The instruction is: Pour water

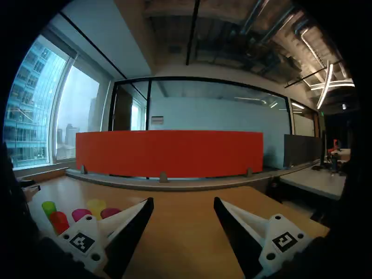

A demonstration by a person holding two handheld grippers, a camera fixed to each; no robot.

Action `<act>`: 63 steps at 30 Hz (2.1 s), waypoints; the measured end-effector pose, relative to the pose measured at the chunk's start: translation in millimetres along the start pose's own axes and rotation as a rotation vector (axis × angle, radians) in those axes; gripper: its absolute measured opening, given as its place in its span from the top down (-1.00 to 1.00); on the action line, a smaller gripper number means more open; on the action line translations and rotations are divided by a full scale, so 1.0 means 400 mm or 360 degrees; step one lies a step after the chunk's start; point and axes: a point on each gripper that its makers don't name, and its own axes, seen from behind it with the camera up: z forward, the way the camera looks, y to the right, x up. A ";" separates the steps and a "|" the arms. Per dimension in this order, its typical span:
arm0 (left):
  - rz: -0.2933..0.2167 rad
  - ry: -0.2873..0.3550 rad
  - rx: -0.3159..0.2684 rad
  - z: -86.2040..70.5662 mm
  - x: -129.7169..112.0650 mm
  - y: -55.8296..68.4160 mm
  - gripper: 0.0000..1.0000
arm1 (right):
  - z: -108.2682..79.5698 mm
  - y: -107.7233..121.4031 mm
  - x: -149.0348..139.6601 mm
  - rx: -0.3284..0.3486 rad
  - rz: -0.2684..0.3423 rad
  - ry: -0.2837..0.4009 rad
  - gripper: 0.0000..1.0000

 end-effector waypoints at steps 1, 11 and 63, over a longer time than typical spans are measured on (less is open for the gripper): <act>0.0000 -0.0001 0.0000 0.000 0.000 0.000 -0.98 | 0.000 0.000 -0.001 0.0001 0.0000 0.0000 -1.00; 0.0001 -0.0003 0.0000 0.003 -0.002 0.000 -0.99 | -0.002 0.004 0.010 0.0023 -0.0027 0.0040 -1.00; 0.0002 -0.0004 0.0000 0.001 -0.003 0.001 -0.99 | 0.051 -0.031 -0.167 0.0085 0.0004 0.0053 -1.00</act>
